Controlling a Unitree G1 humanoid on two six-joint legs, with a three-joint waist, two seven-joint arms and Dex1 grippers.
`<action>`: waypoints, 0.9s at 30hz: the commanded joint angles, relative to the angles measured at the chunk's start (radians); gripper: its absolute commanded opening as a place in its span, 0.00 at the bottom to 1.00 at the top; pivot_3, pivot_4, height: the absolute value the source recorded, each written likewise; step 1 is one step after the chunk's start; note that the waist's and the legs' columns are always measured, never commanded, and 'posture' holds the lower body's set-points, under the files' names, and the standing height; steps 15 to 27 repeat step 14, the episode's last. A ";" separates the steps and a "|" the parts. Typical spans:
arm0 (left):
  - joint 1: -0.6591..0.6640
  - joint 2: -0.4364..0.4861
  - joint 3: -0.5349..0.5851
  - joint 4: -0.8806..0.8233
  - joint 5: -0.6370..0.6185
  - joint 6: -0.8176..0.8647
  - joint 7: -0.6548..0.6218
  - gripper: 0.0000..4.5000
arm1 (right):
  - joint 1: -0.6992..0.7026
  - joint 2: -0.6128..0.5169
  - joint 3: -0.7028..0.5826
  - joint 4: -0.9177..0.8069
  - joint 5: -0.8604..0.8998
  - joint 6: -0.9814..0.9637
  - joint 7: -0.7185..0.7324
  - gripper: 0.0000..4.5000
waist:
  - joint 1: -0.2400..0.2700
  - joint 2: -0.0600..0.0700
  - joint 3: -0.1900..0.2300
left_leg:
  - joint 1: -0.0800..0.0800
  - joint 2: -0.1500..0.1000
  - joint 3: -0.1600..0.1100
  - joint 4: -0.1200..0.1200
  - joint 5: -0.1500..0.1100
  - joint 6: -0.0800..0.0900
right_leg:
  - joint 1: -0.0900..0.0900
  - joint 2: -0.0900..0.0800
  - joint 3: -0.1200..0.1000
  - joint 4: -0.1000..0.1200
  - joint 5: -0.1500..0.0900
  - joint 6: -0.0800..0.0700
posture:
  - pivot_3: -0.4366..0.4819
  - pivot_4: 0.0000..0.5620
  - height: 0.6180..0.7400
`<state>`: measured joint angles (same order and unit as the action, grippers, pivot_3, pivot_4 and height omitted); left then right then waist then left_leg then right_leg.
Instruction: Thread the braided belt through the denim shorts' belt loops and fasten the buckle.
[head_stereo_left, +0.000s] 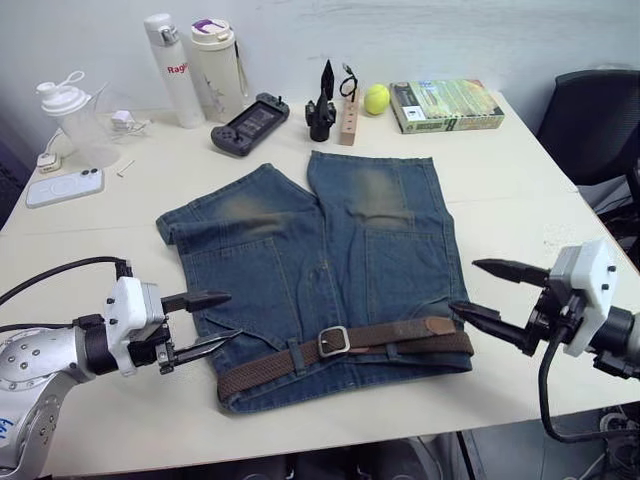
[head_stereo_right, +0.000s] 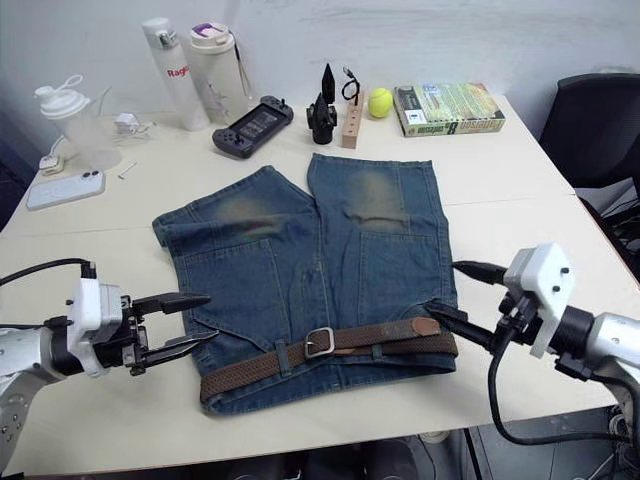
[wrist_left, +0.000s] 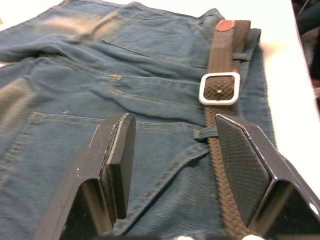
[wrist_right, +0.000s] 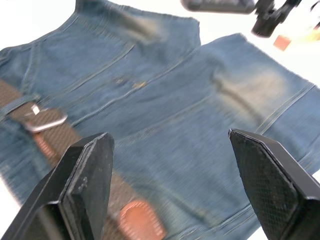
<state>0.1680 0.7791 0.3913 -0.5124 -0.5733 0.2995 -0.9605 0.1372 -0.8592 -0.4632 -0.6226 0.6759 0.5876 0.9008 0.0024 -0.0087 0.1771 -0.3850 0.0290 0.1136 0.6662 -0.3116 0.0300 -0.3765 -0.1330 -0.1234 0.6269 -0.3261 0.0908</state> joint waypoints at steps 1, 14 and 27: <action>-0.008 -0.018 0.004 -0.008 0.026 -0.036 0.033 0.64 | 0.010 0.004 0.030 -0.020 -0.023 -0.028 -0.006 0.87 | 0.000 0.000 0.000 | 0.000 0.000 0.000 0.000 0.000 0.000 | 0.000 0.000 0.000 0.000 0.000 0.000 | 0.48 0.27 0.87; -0.021 -0.036 -0.023 -0.003 0.037 -0.041 0.065 0.64 | -0.004 0.011 0.075 -0.016 -0.031 -0.034 -0.022 0.87 | 0.000 0.000 0.000 | 0.000 0.000 0.000 0.000 0.000 0.000 | 0.000 0.000 0.000 0.000 0.000 0.000 | 0.48 0.27 0.87; -0.021 -0.036 -0.023 -0.003 0.037 -0.041 0.065 0.64 | -0.004 0.011 0.075 -0.016 -0.031 -0.034 -0.022 0.87 | 0.000 0.000 0.000 | 0.000 0.000 0.000 0.000 0.000 0.000 | 0.000 0.000 0.000 0.000 0.000 0.000 | 0.48 0.27 0.87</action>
